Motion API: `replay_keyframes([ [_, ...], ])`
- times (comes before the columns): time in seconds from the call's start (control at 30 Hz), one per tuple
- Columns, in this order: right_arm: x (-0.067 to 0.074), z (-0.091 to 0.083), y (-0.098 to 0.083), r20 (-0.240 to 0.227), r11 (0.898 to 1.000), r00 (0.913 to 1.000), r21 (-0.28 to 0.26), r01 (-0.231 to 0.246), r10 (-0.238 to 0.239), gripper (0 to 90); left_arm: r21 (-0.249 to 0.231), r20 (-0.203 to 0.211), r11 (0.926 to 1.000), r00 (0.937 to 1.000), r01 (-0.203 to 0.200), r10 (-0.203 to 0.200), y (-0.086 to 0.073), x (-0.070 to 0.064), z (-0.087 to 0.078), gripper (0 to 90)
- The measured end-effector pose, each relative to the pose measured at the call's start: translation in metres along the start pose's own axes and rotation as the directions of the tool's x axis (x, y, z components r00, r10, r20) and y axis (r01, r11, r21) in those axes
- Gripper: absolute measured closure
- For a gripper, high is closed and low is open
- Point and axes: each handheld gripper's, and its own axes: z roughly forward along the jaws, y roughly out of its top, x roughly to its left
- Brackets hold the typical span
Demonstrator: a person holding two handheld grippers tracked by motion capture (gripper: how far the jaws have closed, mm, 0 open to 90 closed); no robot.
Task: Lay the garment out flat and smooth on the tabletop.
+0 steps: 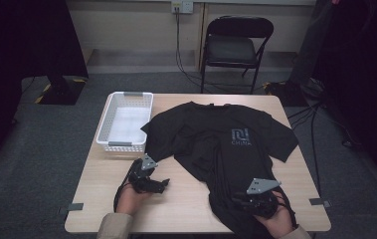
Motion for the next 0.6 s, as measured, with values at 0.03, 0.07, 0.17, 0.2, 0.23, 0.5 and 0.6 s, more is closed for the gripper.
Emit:
replay_keyframes([
  [0.03, 0.002, -0.001, -0.001, -0.006, 1.000, 1.0000, 0.002, 0.007, -0.007, 79.8, 0.000, 0.000, 1.0000, 1.0000, 0.000, 0.000, 0.000, 0.000, 0.000, 8.8],
  [0.07, 0.004, -0.003, -0.002, -0.010, 1.000, 0.9999, 0.007, 0.005, -0.005, 81.8, 0.000, 0.000, 1.0000, 1.0000, 0.000, 0.000, 0.000, 0.000, 0.000, 8.8],
  [0.17, 0.008, -0.007, -0.007, -0.016, 1.000, 0.9997, 0.003, 0.019, -0.019, 85.8, 0.000, 0.000, 1.0000, 1.0000, 0.000, 0.000, 0.000, 0.000, 0.000, 8.8],
  [0.2, 0.010, -0.009, -0.008, -0.027, 1.000, 0.9994, 0.006, 0.019, -0.019, 86.2, 0.000, 0.000, 1.0000, 1.0000, 0.000, 0.000, 0.000, 0.000, 0.000, 8.8],
  [0.23, 0.012, -0.011, -0.010, -0.037, 1.000, 0.9991, 0.006, 0.021, -0.021, 86.2, 0.000, 0.000, 1.0000, 1.0000, 0.000, 0.000, 0.000, 0.000, 0.000, 8.8],
  [0.5, -0.011, -0.031, -0.017, 0.031, 0.997, 0.9974, -0.039, -0.063, 0.065, 69.0, 0.000, 0.000, 1.0000, 1.0000, 0.000, 0.000, 0.000, 0.000, 0.000, 8.9],
  [0.6, -0.035, -0.041, -0.020, 0.107, 0.991, 0.9870, -0.064, -0.113, 0.120, 66.0, 0.000, 0.000, 1.0000, 1.0000, 0.000, 0.000, 0.000, 0.000, 0.000, 8.8],
])
